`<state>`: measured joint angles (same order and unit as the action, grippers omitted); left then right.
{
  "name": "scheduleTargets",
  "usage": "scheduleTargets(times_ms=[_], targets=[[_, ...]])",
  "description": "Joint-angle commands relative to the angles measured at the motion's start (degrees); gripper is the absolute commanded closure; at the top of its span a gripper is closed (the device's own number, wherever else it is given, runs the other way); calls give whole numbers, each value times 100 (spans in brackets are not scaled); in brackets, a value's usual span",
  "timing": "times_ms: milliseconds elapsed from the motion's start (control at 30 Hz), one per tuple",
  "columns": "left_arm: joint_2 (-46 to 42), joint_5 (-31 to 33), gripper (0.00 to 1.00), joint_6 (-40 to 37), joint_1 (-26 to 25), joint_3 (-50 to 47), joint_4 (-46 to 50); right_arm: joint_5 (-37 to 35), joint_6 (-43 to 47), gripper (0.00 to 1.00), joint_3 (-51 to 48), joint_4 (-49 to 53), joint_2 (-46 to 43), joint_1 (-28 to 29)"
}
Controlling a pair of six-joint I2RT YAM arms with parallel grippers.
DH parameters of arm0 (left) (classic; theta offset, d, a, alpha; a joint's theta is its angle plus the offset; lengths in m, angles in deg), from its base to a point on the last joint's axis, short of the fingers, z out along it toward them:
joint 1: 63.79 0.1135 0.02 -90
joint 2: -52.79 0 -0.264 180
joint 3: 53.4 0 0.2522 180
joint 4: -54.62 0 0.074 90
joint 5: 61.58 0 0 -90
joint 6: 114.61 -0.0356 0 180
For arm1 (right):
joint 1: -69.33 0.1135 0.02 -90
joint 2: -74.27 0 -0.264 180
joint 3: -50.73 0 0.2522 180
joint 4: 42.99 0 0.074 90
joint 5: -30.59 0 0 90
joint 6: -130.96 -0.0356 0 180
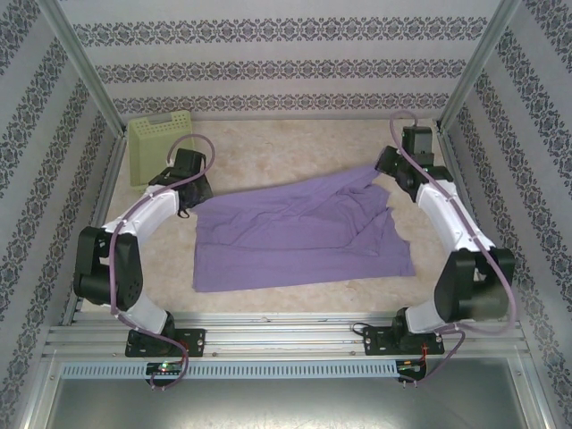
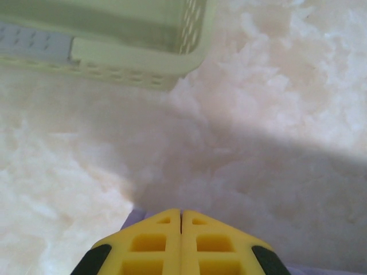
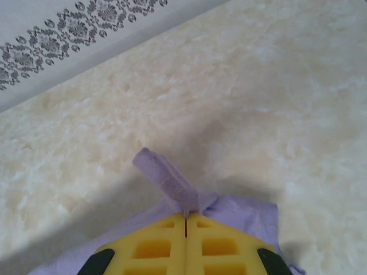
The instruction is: Fold the inside-out t-shirt
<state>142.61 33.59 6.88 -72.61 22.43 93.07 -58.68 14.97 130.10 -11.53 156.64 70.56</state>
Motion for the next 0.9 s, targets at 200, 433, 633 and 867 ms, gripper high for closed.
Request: scheduleTargets(times_ms=[200,433,633,867], targets=[[-879,393,100,89,-428,-1008,-529,0,-577,100,-1513,-123,-1167,-224],[-1394,651,100,142,-807,-1610,-562,36,-880,100,-2281,203,-1854,-390],[-1599,711,100,226,-876,-1911,-477,-316,-969,100,-2615,608,-2708,-530],[-1671,764,100,279,-937,-2123,-386,-242,-999,100,-2951,1089,-3312,-566]])
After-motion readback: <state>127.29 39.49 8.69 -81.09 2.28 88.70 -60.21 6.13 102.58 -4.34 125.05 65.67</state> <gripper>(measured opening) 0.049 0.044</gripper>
